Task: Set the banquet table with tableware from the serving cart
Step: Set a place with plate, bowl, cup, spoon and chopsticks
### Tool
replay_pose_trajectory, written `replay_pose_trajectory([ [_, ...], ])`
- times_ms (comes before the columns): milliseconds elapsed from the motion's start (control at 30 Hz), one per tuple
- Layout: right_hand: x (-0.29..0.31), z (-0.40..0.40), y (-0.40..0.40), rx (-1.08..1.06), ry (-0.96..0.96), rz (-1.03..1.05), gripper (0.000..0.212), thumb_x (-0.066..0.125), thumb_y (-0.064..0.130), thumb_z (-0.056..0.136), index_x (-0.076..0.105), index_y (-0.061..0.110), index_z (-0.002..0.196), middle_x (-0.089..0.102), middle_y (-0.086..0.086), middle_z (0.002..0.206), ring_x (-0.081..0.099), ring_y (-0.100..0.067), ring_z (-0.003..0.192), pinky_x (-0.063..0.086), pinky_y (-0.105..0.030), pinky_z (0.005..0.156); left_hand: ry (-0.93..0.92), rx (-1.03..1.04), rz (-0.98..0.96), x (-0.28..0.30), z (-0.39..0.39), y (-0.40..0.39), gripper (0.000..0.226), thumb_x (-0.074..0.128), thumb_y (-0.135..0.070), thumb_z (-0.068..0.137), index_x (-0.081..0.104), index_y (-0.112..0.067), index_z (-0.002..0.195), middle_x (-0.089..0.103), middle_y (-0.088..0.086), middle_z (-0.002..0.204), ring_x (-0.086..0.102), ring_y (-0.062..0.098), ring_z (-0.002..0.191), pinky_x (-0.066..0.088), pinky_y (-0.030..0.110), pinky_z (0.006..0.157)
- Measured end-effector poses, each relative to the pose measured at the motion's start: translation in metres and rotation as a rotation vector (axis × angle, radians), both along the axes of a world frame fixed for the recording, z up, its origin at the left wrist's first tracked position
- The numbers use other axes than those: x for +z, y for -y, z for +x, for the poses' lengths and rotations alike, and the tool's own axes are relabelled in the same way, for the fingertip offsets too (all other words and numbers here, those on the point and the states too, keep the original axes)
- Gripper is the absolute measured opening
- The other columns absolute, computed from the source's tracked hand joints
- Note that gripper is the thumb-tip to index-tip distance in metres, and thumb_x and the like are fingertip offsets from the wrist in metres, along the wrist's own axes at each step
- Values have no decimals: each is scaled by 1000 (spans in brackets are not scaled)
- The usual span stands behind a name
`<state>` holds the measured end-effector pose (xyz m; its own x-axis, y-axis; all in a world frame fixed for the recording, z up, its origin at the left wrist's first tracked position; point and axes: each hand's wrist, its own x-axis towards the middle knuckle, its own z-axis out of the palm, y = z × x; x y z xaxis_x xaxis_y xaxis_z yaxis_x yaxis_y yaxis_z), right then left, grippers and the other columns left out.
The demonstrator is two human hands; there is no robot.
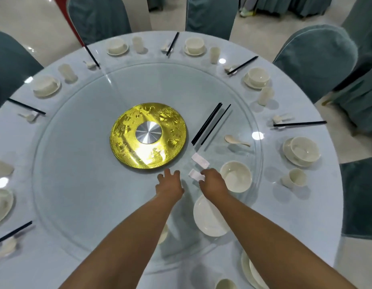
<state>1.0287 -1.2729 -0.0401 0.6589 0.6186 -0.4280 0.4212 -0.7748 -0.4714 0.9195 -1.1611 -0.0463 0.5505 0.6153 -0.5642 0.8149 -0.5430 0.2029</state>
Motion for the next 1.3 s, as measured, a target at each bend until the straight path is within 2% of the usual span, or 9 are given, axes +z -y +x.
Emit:
replay_pose_trajectory([
  [267, -26, -3, -21, 145, 140, -208, 33, 54, 16, 98, 50, 8, 130, 39, -13, 139, 64, -29, 101, 48, -34, 88, -31, -9, 48, -18, 6, -4, 71, 72, -24, 83, 29, -26, 139, 11, 11, 149, 19, 42, 132, 52, 47, 88],
  [433, -20, -4, -20, 109, 129, -159, 38, 57, 28, 97, 51, 9, 130, 44, -11, 134, 62, -29, 105, 48, -34, 91, 1, -30, 54, -21, -1, -2, 68, 69, -26, 87, 27, -25, 141, 5, 12, 154, 15, 43, 136, 49, 47, 93],
  [567, 10, 5, -7, 57, 118, -50, 39, 56, 28, 96, 52, 7, 128, 46, -11, 125, 59, -31, 104, 47, -38, 88, -24, -41, 55, -11, -2, 2, 67, 64, -24, 90, 25, -24, 144, 2, 13, 156, 14, 42, 139, 46, 47, 99],
  [667, 32, 21, 22, 0, 136, 8, 34, 57, 25, 96, 53, 6, 123, 48, -11, 123, 59, -30, 100, 47, -36, 84, -28, -8, 95, 1, 1, 11, 57, 57, -16, 92, 29, -20, 141, 14, 14, 151, 25, 40, 134, 45, 45, 96],
  [833, 46, 52, 101, -191, 127, 24, 35, 60, 28, 92, 55, 6, 118, 50, -12, 120, 57, -30, 105, 42, -31, 86, 96, -107, 200, 23, 29, 48, 40, 51, -20, 95, 41, -11, 133, 40, 13, 131, 40, 32, 123, 44, 36, 95],
  [967, 45, 65, 163, -351, 104, -7, 32, 63, 33, 89, 58, 7, 107, 56, -13, 111, 59, -29, 100, 42, -29, 79, 240, -239, 199, 38, 56, 93, 38, 49, -23, 97, 44, -12, 133, 46, 11, 129, 46, 29, 118, 43, 35, 97],
  [1067, 39, 70, 201, -449, 77, -30, 31, 65, 35, 87, 59, 7, 101, 61, -13, 106, 61, -30, 99, 43, -29, 78, 270, -322, 128, 41, 83, 125, 38, 48, -23, 99, 47, -11, 134, 48, 12, 130, 48, 30, 118, 46, 36, 97],
  [1200, 26, 72, 236, -529, 50, -56, 35, 65, 35, 87, 60, 4, 103, 63, -14, 107, 60, -30, 102, 45, -30, 81, 313, -378, 18, 33, 109, 162, 33, 46, -22, 98, 51, -11, 129, 49, 8, 128, 49, 27, 118, 47, 38, 90],
  [1300, 15, 72, 253, -582, 19, -64, 36, 65, 35, 87, 59, 4, 103, 63, -14, 106, 61, -29, 101, 42, -27, 75, 316, -460, -29, 23, 121, 185, 30, 47, -20, 97, 54, -8, 123, 53, 12, 121, 52, 29, 113, 44, 37, 92],
])
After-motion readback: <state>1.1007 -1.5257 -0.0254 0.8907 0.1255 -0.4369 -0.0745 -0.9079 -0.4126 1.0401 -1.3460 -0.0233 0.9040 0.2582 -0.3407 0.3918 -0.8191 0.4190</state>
